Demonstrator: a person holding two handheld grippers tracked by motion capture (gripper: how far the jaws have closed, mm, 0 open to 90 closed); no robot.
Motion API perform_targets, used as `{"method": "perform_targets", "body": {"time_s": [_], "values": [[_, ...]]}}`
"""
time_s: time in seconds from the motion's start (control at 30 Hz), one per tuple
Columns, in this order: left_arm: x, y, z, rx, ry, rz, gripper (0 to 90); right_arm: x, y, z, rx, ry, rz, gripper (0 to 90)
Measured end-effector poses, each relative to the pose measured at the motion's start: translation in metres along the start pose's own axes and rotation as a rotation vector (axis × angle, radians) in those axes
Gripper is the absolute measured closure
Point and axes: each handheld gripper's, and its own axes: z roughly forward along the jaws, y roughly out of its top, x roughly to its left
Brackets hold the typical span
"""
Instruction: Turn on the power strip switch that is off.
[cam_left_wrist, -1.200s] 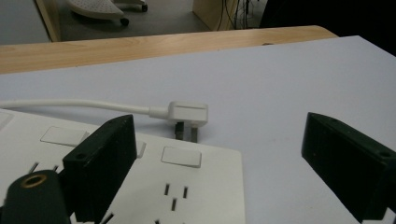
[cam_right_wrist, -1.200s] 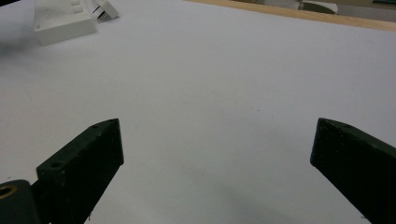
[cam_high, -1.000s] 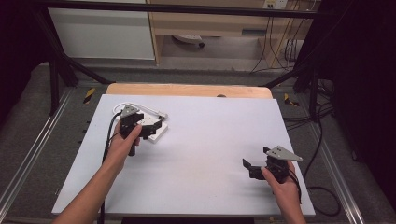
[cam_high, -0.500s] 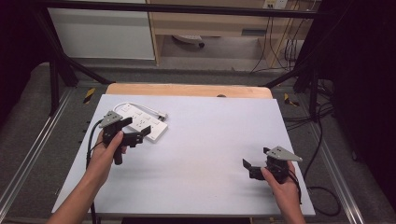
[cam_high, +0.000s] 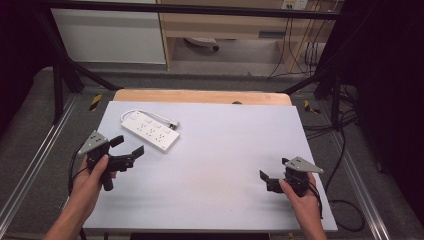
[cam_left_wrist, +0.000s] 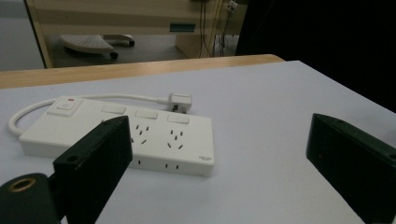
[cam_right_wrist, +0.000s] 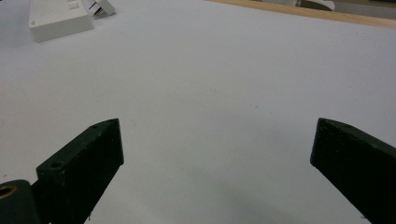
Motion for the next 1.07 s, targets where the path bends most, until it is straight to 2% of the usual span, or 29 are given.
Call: {"method": "perform_targets", "body": {"time_s": [0.27, 0.57, 0.73, 0.83, 0.9, 1.0, 1.03, 1.07], "values": [[0.004, -0.017, -0.021, -0.013, 0.011, -0.017, 7.1, 0.000, -0.001, 0.001, 0.001, -0.003, 0.001, 3.0], [0.007, -0.035, -0.034, -0.009, 0.016, -0.024, 7.1, -0.001, 0.000, 0.001, 0.002, -0.006, 0.005, 3.0], [0.008, -0.050, -0.035, 0.010, 0.024, -0.032, 7.0, -0.001, -0.001, 0.001, 0.007, -0.008, 0.004, 3.0], [0.007, -0.058, -0.034, 0.039, 0.034, -0.009, 7.5, -0.002, -0.002, 0.002, 0.010, -0.012, 0.004, 2.9], [0.005, -0.062, -0.032, 0.055, 0.021, 0.003, 7.7, -0.003, -0.002, 0.003, 0.016, -0.013, 0.004, 2.6], [0.003, -0.067, -0.029, 0.075, 0.012, 0.008, 7.5, -0.003, -0.004, 0.005, 0.037, -0.020, 0.000, 2.4], [0.001, -0.069, -0.027, 0.073, 0.012, 0.009, 7.5, -0.004, -0.007, 0.010, 0.083, -0.037, -0.004, 2.4], [0.001, -0.069, -0.027, 0.073, 0.012, 0.009, 7.5, -0.004, -0.007, 0.010, 0.083, -0.037, -0.004, 2.4]]}}
